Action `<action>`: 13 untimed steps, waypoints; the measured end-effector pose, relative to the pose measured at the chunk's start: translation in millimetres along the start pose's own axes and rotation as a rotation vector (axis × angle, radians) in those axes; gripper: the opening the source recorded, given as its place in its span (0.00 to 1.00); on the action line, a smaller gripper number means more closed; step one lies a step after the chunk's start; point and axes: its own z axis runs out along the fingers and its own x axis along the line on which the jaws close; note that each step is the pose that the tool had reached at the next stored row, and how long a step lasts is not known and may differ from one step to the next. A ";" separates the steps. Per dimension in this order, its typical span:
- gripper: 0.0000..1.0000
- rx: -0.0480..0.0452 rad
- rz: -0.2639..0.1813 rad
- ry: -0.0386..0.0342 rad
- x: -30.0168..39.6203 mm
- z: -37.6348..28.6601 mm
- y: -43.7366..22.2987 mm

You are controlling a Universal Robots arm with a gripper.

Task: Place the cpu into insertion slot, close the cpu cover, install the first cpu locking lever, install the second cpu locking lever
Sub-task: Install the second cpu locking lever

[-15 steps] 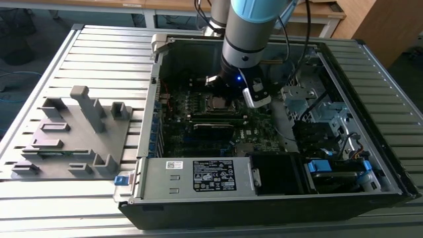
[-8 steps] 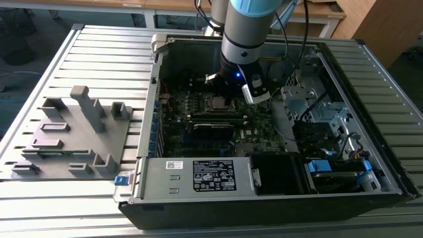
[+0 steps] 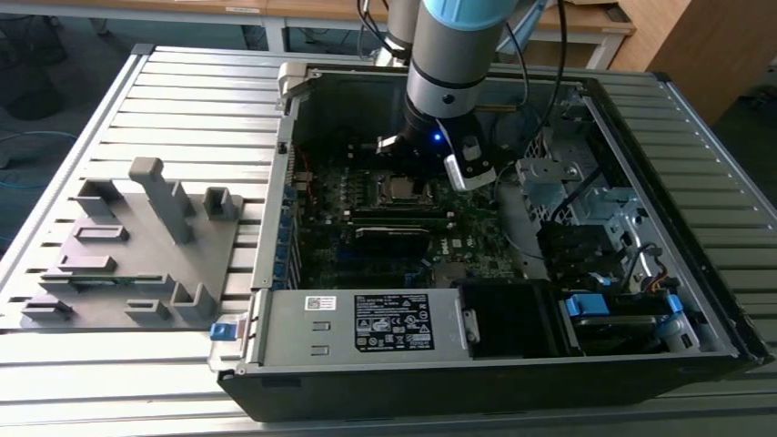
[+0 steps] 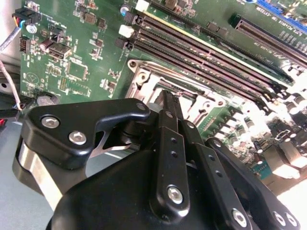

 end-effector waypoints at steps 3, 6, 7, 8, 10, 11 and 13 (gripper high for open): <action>0.10 0.0006 0.000 -0.0001 0.0 0.0 0.0; 0.10 0.0146 0.000 -0.0013 0.1 0.0 0.1; 0.10 0.0218 0.000 -0.0020 0.0 0.0 0.0; 0.10 0.0288 0.000 -0.0026 0.0 0.0 0.0; 0.10 0.0412 0.000 -0.0038 0.0 0.0 0.0; 0.10 0.0450 0.000 -0.0042 0.0 0.1 0.0; 0.10 0.0515 0.000 -0.0048 0.1 0.1 0.8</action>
